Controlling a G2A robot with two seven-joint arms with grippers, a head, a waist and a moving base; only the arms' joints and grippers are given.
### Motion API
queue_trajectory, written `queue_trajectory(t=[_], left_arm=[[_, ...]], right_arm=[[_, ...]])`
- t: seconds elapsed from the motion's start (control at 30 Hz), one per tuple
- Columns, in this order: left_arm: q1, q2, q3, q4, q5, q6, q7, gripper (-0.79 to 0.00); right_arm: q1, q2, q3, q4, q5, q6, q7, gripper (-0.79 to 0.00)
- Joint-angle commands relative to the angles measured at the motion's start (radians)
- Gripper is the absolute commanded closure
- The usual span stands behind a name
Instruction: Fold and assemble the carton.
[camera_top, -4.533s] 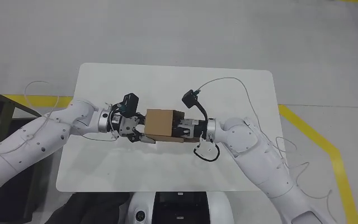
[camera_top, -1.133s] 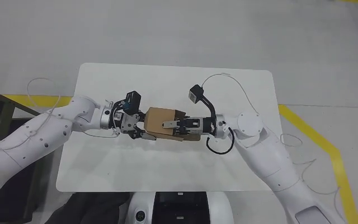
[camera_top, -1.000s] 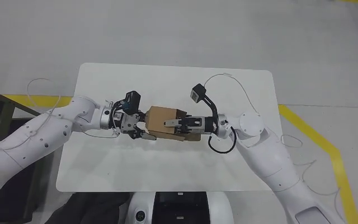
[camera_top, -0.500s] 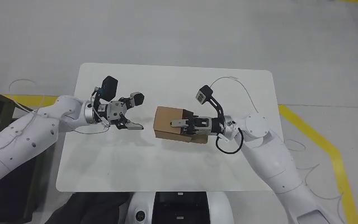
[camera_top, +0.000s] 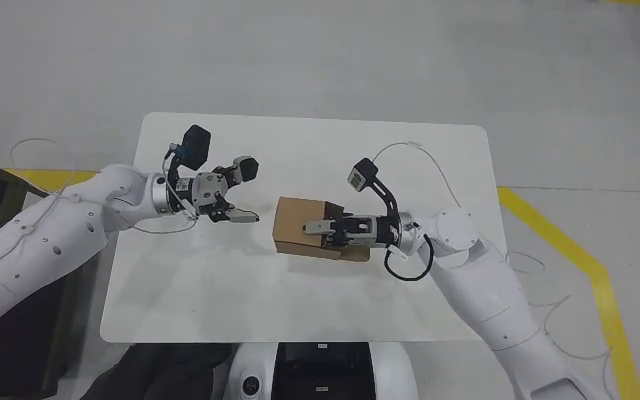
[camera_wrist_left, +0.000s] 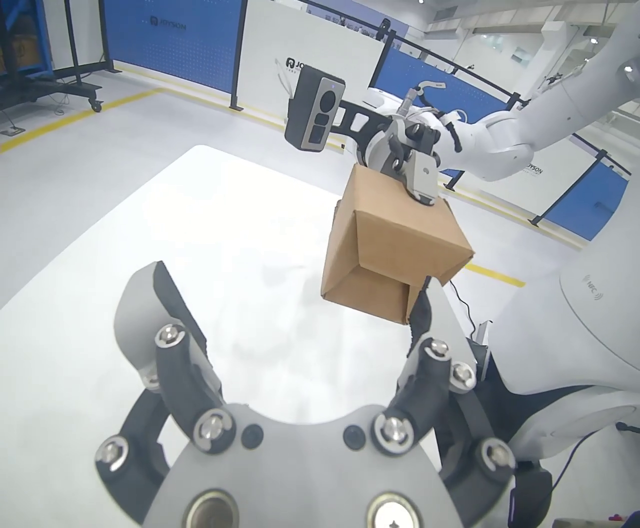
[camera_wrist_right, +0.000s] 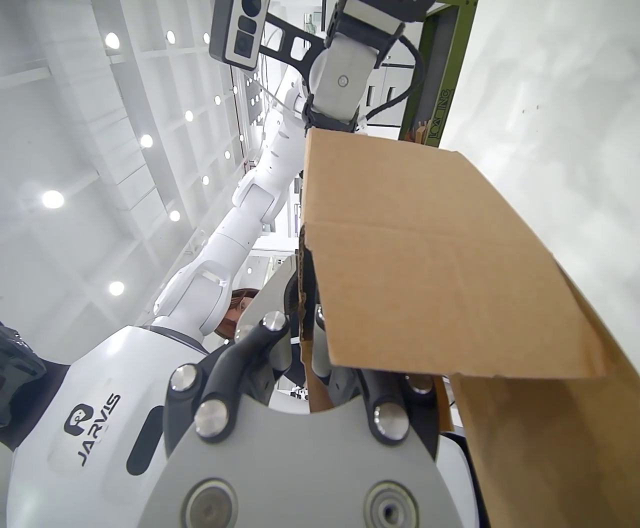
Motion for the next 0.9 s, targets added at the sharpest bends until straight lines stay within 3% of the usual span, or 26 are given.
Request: queue_trajectory(t=[0.0, 0.53, 0.87], left_arm=[[-0.002, -0.005, -0.002, -0.003, -0.013, 0.0, -0.023, -0.785], [0.011, -0.052, -0.028, 0.008, -0.094, 0.0, -0.162, -0.785], [0.029, -0.068, -0.053, 0.006, -0.107, 0.0, -0.205, -0.785]], right_arm=[[0.002, -0.001, -0.007, 0.002, -0.005, 0.001, -0.001, 0.0], [0.026, -0.011, -0.048, 0.028, -0.009, -0.011, -0.009, 0.0], [0.048, -0.02, -0.077, 0.041, 0.0, -0.011, -0.006, -0.172]])
